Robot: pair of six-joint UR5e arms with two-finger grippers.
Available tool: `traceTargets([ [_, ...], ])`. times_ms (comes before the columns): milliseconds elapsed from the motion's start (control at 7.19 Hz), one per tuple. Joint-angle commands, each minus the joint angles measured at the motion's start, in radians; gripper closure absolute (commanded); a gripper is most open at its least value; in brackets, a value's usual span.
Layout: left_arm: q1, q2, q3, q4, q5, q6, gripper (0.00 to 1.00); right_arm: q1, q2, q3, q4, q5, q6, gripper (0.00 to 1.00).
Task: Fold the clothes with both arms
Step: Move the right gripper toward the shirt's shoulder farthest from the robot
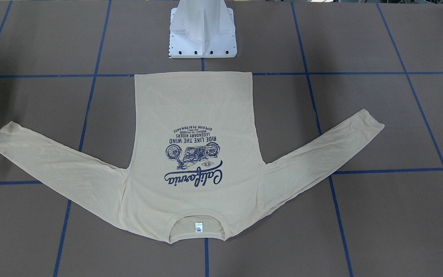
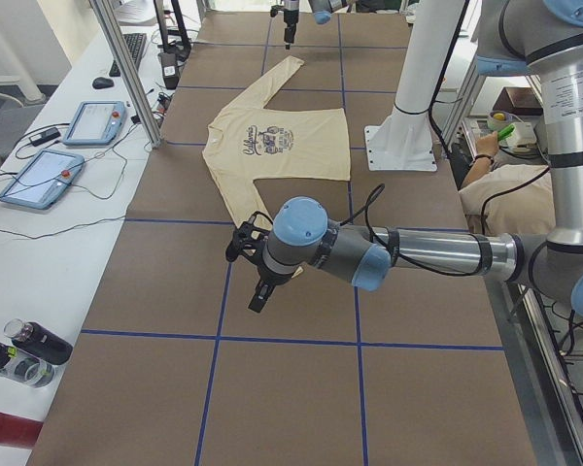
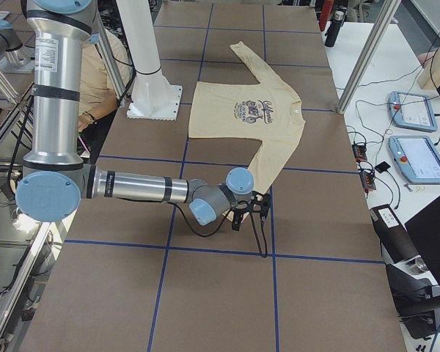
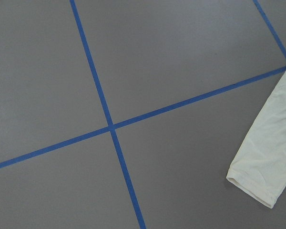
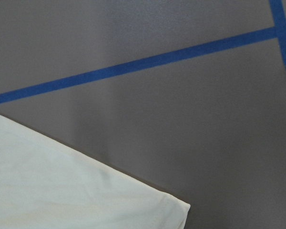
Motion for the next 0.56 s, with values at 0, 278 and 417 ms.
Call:
traceTargets([
  [0, 0.0, 0.001, 0.0, -0.005, 0.0, 0.0, 0.0, -0.03, 0.003, -0.002, 0.022, -0.018, 0.038, 0.05],
  [278, 0.0, 0.0, 0.001, -0.007, 0.0, 0.0, 0.0, -0.04, -0.001, -0.016, 0.021, -0.016, 0.074, 0.06],
  [417, 0.0, 0.0, 0.003, -0.007, 0.0, 0.0, 0.0, -0.055, 0.015, -0.032, 0.021, -0.028, 0.147, 0.07],
])
